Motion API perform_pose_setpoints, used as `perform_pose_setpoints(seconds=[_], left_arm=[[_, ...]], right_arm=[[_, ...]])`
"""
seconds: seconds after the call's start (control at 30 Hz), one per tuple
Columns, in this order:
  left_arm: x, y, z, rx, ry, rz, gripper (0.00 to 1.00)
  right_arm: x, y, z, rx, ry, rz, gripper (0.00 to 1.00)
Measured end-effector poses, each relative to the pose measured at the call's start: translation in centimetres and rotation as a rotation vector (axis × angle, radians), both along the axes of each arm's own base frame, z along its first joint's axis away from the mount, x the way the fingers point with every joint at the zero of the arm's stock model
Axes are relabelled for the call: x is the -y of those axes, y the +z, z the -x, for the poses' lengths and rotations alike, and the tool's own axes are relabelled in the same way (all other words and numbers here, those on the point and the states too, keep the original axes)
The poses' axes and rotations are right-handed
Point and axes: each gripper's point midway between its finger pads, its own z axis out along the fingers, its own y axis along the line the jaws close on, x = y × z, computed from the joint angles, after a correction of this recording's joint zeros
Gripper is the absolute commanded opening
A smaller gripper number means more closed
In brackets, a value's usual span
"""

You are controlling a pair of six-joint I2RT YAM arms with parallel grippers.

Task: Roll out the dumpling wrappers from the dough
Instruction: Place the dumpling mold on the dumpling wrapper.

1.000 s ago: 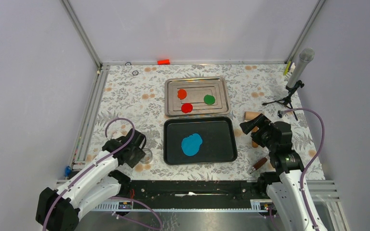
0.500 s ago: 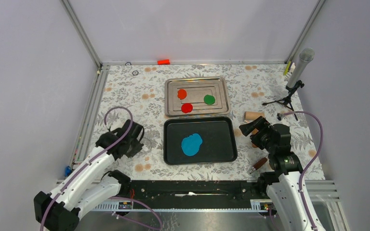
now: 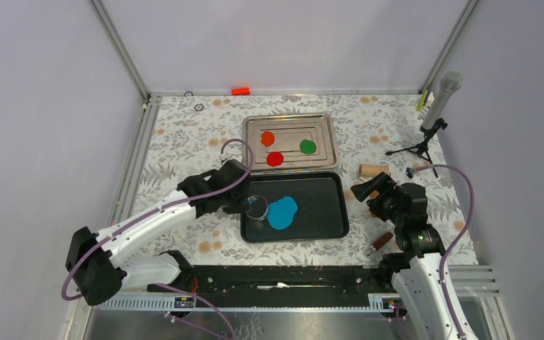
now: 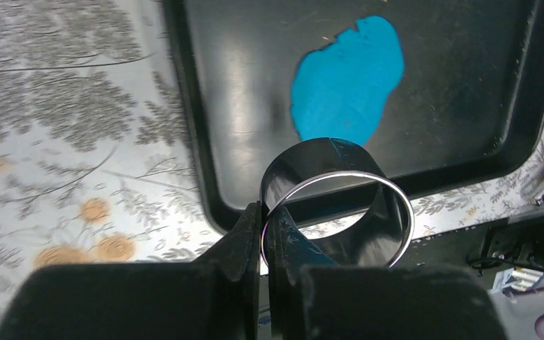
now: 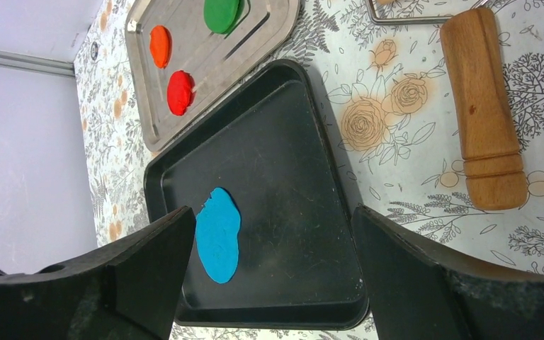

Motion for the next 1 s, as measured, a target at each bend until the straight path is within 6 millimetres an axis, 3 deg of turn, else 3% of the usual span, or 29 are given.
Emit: perform_pose_setpoints(seconds=[0.13, 0.4, 0.57, 0.77, 1.0], left_arm=[[2.9, -1.3, 0.1, -0.02, -0.07, 0.017, 0.0], [8.2, -5.8, -0.1, -0.114, -0.18, -0.051, 0.0], [9.0, -7.2, -0.3, -0.132, -0.192, -0.071, 0.0], [9.8, -7.3, -1.2, -0.124, -0.187, -0.075, 0.0], [9.3, -7.7, -1.7, -0.128, -0.165, -0.087, 0.0]], right_arm=[[0.0, -0.2, 0.3, -0.011, 0.0, 0.001, 0.89], [0.1, 0.1, 0.7, 0.003, -0.001, 0.0, 0.89], [0.1, 0.5, 1.0, 0.022, -0.002, -0.002, 0.89], [0.1, 0.3, 1.2, 0.012, -0.004, -0.004, 0.89], [0.1, 0.2, 1.2, 0.005, -0.005, -0.006, 0.89]])
